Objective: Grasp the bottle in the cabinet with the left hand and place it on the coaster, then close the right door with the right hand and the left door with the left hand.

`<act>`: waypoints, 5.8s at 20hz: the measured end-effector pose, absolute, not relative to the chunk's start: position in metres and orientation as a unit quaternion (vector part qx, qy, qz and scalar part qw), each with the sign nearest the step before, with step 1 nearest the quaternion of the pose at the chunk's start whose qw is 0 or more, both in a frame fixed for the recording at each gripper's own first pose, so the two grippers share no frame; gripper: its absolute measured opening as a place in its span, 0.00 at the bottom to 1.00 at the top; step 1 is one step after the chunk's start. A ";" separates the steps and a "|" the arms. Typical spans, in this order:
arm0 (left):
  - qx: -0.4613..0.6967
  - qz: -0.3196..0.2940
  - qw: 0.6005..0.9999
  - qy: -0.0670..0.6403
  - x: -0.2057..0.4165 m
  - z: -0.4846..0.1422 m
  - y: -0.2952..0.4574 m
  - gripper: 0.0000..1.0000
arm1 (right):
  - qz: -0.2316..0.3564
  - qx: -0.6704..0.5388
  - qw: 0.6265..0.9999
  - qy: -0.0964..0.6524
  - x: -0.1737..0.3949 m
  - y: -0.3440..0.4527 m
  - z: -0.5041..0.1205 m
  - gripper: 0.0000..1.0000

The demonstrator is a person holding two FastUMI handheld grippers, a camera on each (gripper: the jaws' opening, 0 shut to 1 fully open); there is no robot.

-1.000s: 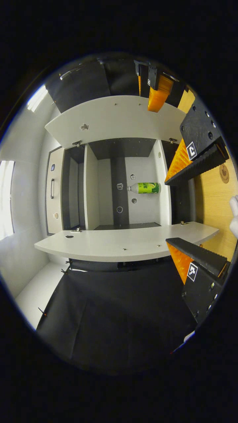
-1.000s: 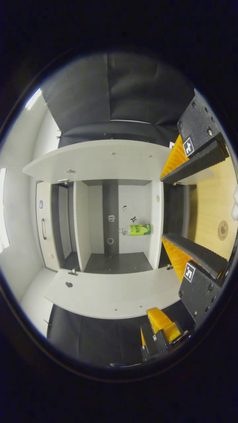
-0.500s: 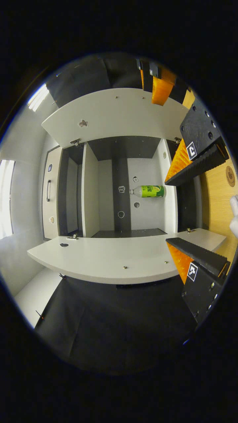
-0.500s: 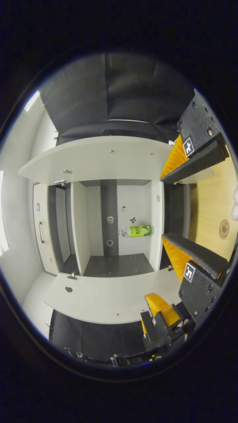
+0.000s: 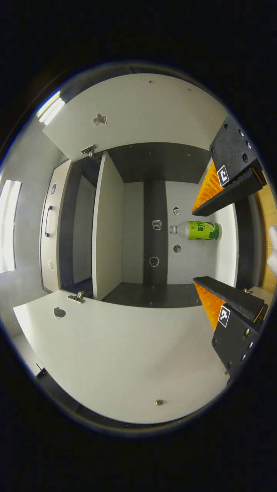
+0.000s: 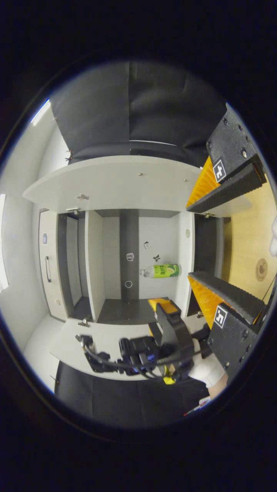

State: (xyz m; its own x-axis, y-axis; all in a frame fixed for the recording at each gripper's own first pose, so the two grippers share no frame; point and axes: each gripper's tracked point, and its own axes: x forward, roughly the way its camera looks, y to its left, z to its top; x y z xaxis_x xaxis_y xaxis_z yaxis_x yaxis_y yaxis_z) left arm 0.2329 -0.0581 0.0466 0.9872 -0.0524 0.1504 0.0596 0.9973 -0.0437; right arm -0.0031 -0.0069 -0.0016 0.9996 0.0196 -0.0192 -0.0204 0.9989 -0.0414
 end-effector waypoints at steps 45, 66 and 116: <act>0.000 -0.084 0.994 -0.065 0.182 -0.010 -0.109 0.73 | -0.040 0.001 0.997 0.073 -0.024 -0.033 -0.028 0.98; -0.014 -0.223 0.975 -0.010 0.036 -0.207 -0.169 0.74 | -0.050 -0.020 0.990 0.127 -0.056 -0.060 -0.053 0.99; -0.045 -0.119 0.992 -0.013 0.048 -0.110 -0.106 0.96 | -0.007 -0.061 0.991 0.120 -0.052 -0.041 -0.064 1.00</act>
State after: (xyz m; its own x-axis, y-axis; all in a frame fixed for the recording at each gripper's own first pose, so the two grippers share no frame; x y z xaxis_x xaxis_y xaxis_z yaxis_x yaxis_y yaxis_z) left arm 0.0482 -0.1061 -0.1097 0.9715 -0.2341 0.0369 0.2364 0.9679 -0.0852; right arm -0.0515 -0.0410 -0.0636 0.9709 -0.0287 -0.2376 -0.0007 0.9924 -0.1230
